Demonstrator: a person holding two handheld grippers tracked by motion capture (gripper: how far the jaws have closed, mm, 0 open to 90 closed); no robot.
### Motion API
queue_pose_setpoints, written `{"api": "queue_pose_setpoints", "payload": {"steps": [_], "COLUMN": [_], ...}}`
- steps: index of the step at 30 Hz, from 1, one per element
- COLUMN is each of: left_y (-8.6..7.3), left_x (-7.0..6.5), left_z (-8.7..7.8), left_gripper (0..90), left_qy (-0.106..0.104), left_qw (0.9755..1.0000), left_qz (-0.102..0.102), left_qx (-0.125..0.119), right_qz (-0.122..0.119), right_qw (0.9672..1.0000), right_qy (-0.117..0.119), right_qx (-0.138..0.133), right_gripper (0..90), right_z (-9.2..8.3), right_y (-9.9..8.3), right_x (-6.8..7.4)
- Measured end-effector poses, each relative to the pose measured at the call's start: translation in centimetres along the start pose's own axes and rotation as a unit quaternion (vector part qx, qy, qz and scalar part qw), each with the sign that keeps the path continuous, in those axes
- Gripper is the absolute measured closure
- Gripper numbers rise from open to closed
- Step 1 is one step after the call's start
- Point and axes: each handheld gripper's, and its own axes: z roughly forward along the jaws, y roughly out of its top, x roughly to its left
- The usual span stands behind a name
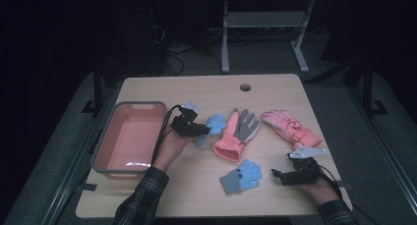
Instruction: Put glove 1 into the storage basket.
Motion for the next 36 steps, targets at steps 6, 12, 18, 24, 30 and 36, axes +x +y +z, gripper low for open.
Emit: {"api": "queue_pose_setpoints", "payload": {"steps": [6, 12, 18, 24, 30, 36], "left_y": [0.1, 0.0, -0.1, -0.4, -0.8, -1.2], "left_x": [-1.2, -2.9, -4.6, -6.3, -8.0, -9.6], "left_z": [-0.8, -1.2, -1.2, -0.7, -0.3, 0.6], "left_gripper": [79.9, 80.0, 79.9, 79.8, 79.9, 79.7], "left_qy": [-0.013, -0.034, -0.057, -0.077, -0.092, -0.104], "left_qw": [0.9998, 0.9991, 0.9978, 0.9961, 0.9941, 0.9919], "left_qz": [0.014, 0.026, 0.035, 0.044, 0.057, 0.068], "left_qx": [0.0, -0.007, -0.005, 0.003, 0.013, 0.027], "right_qz": [0.001, 0.0, 0.0, 0.001, 0.001, 0.002], "right_qw": [1.0, 1.0, 1.0, 1.0, 1.0, 1.0], "right_qy": [0.0, 0.0, 0.0, 0.0, 0.0, 0.0], "right_qx": [0.001, 0.0, 0.0, 0.0, 0.0, 0.0], "right_gripper": [12.3, 12.3, 12.3, 12.3, 12.3, 12.3], "right_z": [0.0, 0.0, 0.0, 0.0, 0.0, 0.0], "right_y": [0.0, 0.0, 0.0, 0.0, 0.0, 0.0], "right_x": [0.0, 0.0, 0.0, 0.0, 0.0, 0.0]}}
